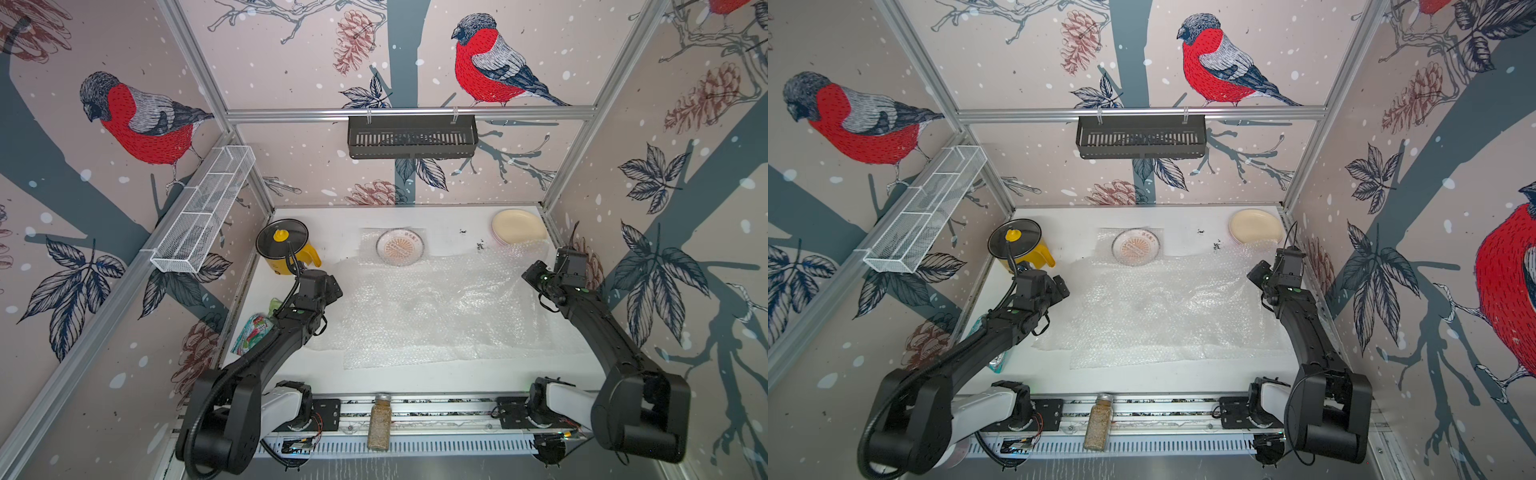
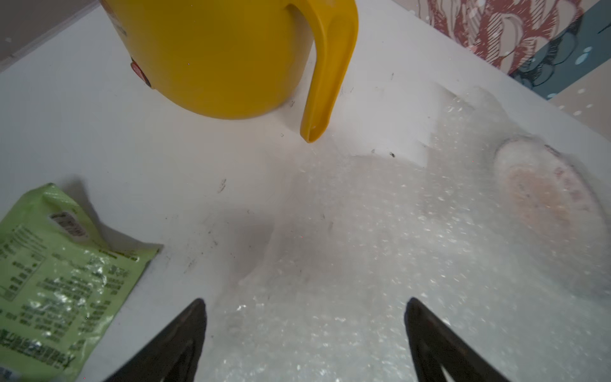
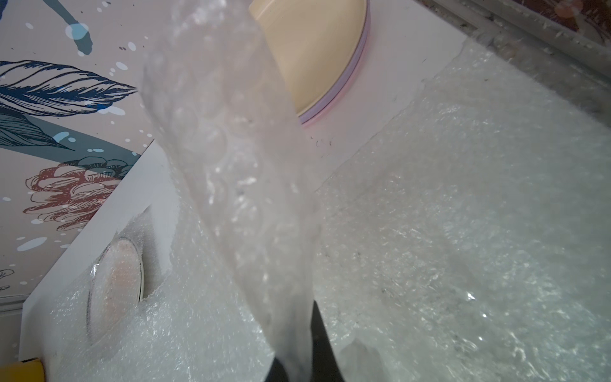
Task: Unpack dinner plates from bubble wrap
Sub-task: Adjust the bubble wrap on the bubble wrap.
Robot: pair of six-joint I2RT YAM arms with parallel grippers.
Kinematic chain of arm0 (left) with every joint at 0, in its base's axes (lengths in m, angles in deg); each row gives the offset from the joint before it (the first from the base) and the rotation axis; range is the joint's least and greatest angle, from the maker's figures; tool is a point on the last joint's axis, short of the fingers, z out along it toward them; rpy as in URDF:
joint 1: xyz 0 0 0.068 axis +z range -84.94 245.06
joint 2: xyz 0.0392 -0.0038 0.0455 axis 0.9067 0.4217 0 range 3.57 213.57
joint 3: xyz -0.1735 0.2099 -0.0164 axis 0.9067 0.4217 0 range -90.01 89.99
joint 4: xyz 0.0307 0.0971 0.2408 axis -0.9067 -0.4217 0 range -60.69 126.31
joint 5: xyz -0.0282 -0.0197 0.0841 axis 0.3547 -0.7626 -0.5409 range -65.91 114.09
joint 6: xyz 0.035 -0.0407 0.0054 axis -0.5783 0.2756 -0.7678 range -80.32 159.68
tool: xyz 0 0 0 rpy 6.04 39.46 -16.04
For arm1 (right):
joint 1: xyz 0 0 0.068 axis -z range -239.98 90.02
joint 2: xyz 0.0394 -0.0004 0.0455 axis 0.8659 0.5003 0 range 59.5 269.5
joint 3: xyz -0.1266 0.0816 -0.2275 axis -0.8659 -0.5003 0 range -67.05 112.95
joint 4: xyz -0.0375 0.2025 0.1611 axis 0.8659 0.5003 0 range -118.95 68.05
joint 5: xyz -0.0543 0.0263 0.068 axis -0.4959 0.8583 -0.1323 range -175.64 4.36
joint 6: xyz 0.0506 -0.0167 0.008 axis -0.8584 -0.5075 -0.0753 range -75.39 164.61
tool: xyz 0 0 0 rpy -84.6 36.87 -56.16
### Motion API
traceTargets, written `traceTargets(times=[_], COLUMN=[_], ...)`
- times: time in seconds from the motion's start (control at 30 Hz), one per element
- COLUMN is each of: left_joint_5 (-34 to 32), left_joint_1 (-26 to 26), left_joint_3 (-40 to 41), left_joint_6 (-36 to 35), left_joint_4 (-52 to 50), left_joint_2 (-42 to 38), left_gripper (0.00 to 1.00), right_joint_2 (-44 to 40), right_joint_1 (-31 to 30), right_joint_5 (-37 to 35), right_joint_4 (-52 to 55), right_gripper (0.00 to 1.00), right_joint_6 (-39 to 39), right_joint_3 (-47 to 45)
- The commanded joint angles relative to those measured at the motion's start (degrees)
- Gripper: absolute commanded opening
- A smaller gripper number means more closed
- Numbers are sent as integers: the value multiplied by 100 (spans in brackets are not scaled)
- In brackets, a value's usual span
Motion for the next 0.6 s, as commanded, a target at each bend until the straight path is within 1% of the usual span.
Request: traceTargets(times=[0.0,0.1,0.13,0.23,0.27,0.33,0.4,0.57], left_joint_5=[362,1075,1214,1343,1362,1144,995,802], left_joint_1=[348,689,721,721,723,729,730,795], left_joint_3=[-349,-768,-886,-1222,-1324,-1514,-1664,-1771], left_joint_6=[-515,-559,-585,-719,-760,-725,-691,-529], left_joint_4=[269,115,83,-117,-202,-480,-692,-894], left_joint_2=[607,1311,1500,1917,2012,2212,2379,2531], left_gripper=[86,79,79,74,72,69,62,54], right_joint_2=[71,169,201,275,285,311,312,296], right_joint_1=[36,70,84,79,80,97,90,96], right_joint_5=[326,494,567,715,735,760,778,785], right_joint_4=[-280,-387,-423,-504,-526,-541,-547,-555], right_gripper=[7,7,7,7,7,7,7,7], right_joint_6=[32,32,24,15,15,14,11,-3], right_joint_3=[-44,-93,-102,-135,-145,-155,-156,-152])
